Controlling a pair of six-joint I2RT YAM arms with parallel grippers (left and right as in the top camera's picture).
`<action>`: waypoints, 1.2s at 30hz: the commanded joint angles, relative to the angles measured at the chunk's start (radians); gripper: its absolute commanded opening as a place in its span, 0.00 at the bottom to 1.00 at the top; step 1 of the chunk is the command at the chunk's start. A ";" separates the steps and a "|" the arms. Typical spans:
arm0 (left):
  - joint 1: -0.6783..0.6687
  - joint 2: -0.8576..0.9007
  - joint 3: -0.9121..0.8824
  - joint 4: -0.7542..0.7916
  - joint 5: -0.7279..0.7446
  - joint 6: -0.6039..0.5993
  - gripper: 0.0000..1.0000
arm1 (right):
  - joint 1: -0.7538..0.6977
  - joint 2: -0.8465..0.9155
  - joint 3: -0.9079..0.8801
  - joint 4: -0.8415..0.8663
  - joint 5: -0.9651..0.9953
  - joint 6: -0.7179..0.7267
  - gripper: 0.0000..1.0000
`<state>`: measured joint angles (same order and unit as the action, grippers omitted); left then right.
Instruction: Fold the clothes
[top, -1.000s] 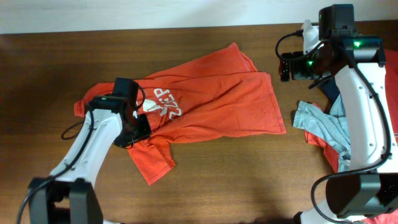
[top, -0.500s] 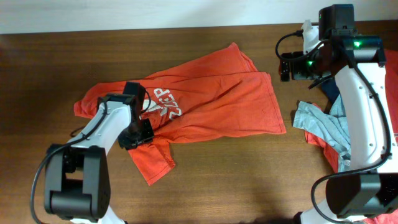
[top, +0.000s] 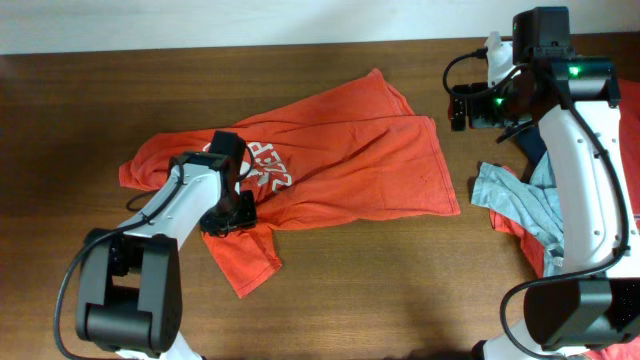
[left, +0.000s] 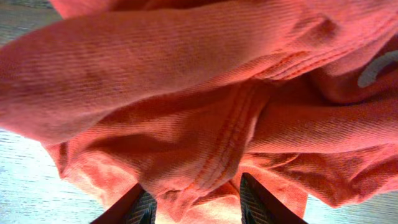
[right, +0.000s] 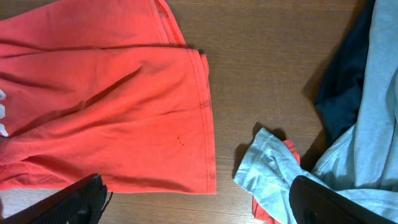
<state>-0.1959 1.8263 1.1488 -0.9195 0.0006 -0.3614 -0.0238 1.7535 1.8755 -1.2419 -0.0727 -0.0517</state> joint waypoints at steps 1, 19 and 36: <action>-0.004 0.009 -0.005 0.002 -0.028 0.023 0.44 | -0.005 -0.006 -0.001 0.000 -0.006 0.007 0.99; -0.005 0.010 -0.005 0.018 -0.080 0.023 0.00 | -0.005 -0.006 -0.001 0.000 -0.006 0.007 0.99; 0.179 -0.371 0.073 -0.131 -0.148 0.023 0.00 | -0.005 0.029 -0.042 -0.009 -0.002 0.008 0.99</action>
<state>-0.0818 1.5379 1.2026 -1.0401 -0.1165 -0.3401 -0.0238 1.7618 1.8671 -1.2419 -0.0731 -0.0517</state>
